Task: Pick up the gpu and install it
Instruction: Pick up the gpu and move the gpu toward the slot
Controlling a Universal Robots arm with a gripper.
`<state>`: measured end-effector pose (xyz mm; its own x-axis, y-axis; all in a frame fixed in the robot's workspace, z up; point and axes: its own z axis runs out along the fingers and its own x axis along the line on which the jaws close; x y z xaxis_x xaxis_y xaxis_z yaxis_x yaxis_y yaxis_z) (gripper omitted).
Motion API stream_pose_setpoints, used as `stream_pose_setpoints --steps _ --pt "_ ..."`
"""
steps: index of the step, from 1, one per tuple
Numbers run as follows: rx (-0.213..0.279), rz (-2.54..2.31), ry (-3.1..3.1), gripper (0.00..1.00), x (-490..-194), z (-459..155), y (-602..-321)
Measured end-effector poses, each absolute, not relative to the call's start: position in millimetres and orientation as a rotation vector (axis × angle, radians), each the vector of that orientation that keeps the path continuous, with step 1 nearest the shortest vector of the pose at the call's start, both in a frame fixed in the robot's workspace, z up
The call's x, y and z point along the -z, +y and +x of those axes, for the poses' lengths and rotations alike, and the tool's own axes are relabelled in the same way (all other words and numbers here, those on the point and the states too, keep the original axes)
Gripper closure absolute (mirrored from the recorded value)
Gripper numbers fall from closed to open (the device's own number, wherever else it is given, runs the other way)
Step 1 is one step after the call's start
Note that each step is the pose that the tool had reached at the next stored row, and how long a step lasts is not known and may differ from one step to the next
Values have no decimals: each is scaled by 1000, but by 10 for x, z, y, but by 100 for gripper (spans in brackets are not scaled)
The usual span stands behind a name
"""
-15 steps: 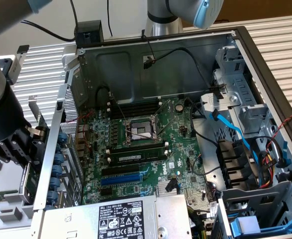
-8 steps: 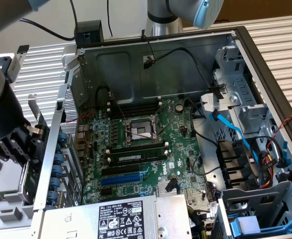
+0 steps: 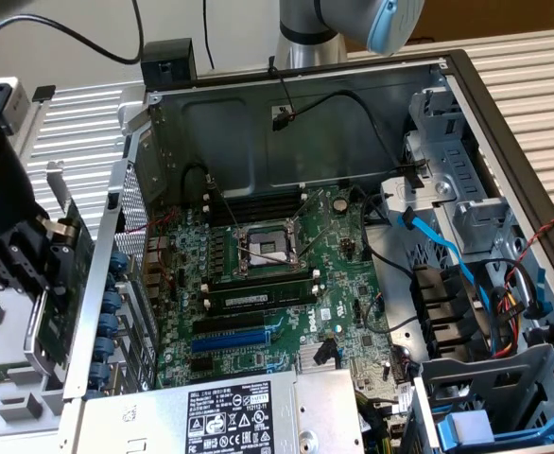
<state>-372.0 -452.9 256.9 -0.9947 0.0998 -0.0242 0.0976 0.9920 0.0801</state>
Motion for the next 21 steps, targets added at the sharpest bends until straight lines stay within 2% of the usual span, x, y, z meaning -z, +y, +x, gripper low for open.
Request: stream_pose_setpoints --steps 21 --pt "-123 154 3107 72 -3516 -3720 -4529"
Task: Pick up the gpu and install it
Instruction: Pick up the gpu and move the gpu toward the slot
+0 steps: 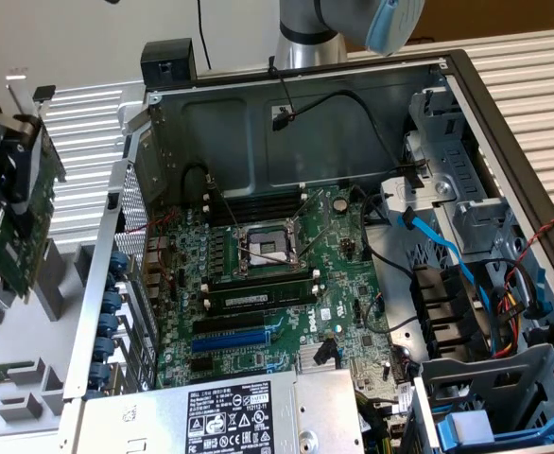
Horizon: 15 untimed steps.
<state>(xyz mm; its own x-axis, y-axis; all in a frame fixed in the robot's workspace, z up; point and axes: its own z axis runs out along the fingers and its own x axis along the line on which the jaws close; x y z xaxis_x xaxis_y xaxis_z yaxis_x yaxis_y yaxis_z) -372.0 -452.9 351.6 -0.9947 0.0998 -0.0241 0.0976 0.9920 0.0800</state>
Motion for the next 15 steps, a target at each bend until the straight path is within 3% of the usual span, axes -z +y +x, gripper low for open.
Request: stream_pose_setpoints --steps 15 --pt "-123 154 3107 72 -4197 -3719 -4529"
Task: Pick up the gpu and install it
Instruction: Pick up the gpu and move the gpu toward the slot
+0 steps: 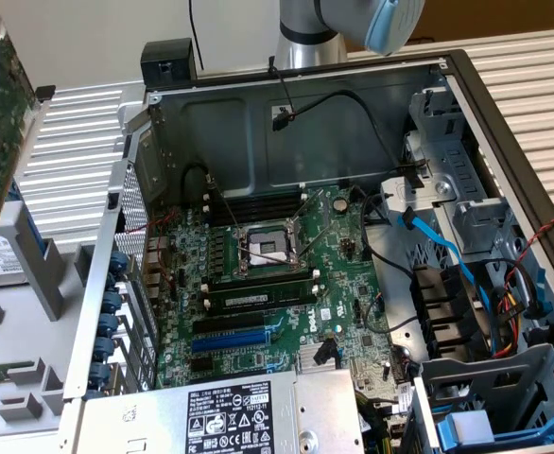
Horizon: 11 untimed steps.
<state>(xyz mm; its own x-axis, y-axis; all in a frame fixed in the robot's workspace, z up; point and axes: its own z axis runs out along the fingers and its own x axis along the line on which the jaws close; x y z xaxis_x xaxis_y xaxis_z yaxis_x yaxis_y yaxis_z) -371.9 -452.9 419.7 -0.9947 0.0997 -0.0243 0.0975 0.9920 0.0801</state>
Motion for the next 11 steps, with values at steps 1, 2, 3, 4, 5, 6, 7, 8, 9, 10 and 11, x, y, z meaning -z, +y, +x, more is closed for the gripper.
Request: stream_pose_setpoints --steps 1,2,3,4,5,6,7,8,9,10,11 --pt "-123 154 3107 72 -4243 -3720 -4529" --pt "-123 154 3107 72 -4292 -3720 -4529" --pt "-123 154 3107 72 -4335 -3720 -4529" --pt "-123 154 3107 72 -4376 -3720 -4529" --pt "-123 154 3107 72 -4381 -3720 -4529" --pt "-123 154 3107 72 -4381 -3720 -4529" --pt "-123 154 3107 72 -4381 -3720 -4529" --pt "-123 154 3107 72 -4381 -3720 -4529" --pt "-123 154 3107 72 -4381 -3720 -4529" --pt "-123 154 3107 72 -4389 -3720 -4533" --pt "-122 154 3108 72 -4417 -3717 -4542"
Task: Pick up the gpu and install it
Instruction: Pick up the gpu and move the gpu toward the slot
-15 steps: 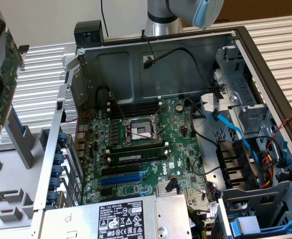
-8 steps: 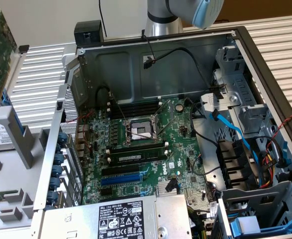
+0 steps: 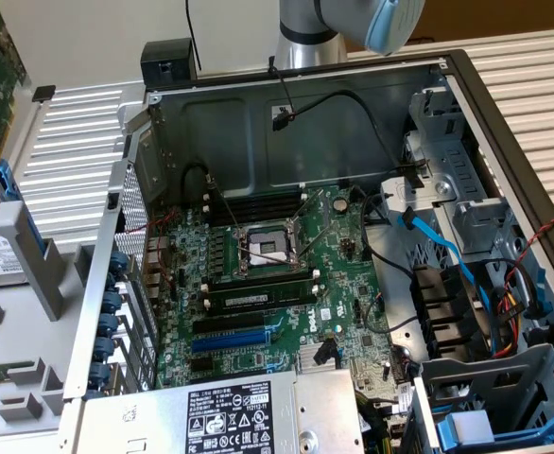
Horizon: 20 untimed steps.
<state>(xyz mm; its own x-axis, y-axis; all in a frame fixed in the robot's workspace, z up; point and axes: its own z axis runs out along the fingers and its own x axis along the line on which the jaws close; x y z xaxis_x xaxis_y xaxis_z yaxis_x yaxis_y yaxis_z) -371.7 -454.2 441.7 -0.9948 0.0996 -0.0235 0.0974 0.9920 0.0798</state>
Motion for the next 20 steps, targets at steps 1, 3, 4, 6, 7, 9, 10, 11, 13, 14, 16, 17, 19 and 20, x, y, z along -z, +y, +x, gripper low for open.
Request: stream_pose_setpoints --steps 1,3,4,6,7,9,10,11,13,14,16,17,19,20 --pt "-123 154 3109 72 -4455 -3708 -4558" --pt "-122 154 3112 72 -4526 -3685 -4601" --pt "-122 155 3114 72 -4545 -3674 -4626" --pt "-122 155 3118 72 -4564 -3646 -4680" --pt "-122 155 3120 72 -4566 -3624 -4702" --pt "-122 156 3124 72 -4567 -3572 -4725" --pt "-122 156 3125 72 -4567 -3572 -4725" --pt "-122 156 3125 72 -4567 -3572 -4725" --pt "-122 156 3125 72 -4567 -3554 -4726" --pt "-122 156 3125 72 -4567 -3534 -4728" --pt "-122 156 3125 72 -4567 -3470 -4736" --pt "-122 156 3125 72 -4566 -3430 -4741" --pt "-122 156 3128 72 -4567 -3344 -4756" --pt "-122 156 3129 72 -4567 -3303 -4762"
